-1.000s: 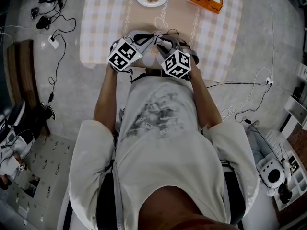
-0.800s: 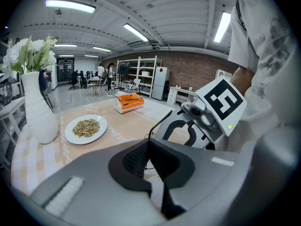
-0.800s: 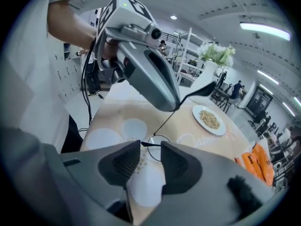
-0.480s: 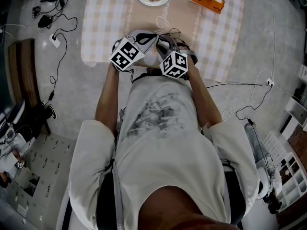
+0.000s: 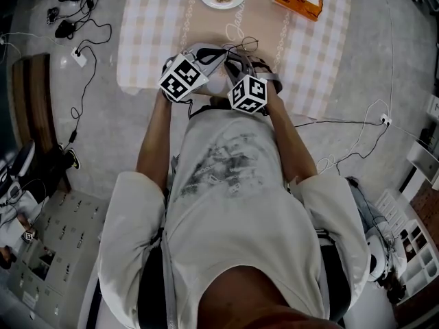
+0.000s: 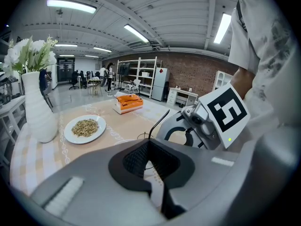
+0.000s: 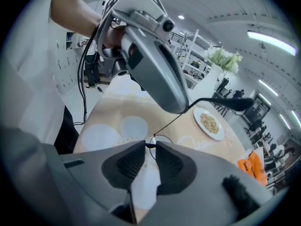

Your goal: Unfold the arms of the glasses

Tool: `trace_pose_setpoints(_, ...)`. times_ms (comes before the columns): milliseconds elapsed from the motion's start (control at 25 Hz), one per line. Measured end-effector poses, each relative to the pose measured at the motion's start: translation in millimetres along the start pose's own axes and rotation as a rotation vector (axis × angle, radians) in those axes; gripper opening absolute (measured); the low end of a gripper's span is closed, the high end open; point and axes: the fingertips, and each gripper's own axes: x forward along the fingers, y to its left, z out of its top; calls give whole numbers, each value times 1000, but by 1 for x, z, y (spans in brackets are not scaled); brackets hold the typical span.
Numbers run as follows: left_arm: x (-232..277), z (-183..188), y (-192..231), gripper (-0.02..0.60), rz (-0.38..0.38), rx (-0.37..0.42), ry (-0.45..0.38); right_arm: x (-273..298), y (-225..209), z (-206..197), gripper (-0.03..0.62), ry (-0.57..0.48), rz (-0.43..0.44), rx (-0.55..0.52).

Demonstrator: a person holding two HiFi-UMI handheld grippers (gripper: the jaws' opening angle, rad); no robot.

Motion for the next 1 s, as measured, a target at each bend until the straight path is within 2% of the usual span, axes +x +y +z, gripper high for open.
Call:
trace_pose_setpoints(480, 0, -3, -1, 9, 4, 2, 2, -12, -3, 4, 51, -16, -30, 10)
trace_pose_setpoints(1000, 0, -9, -3, 9, 18, -5, 10, -44, -22, 12, 31, -59, -133, 43)
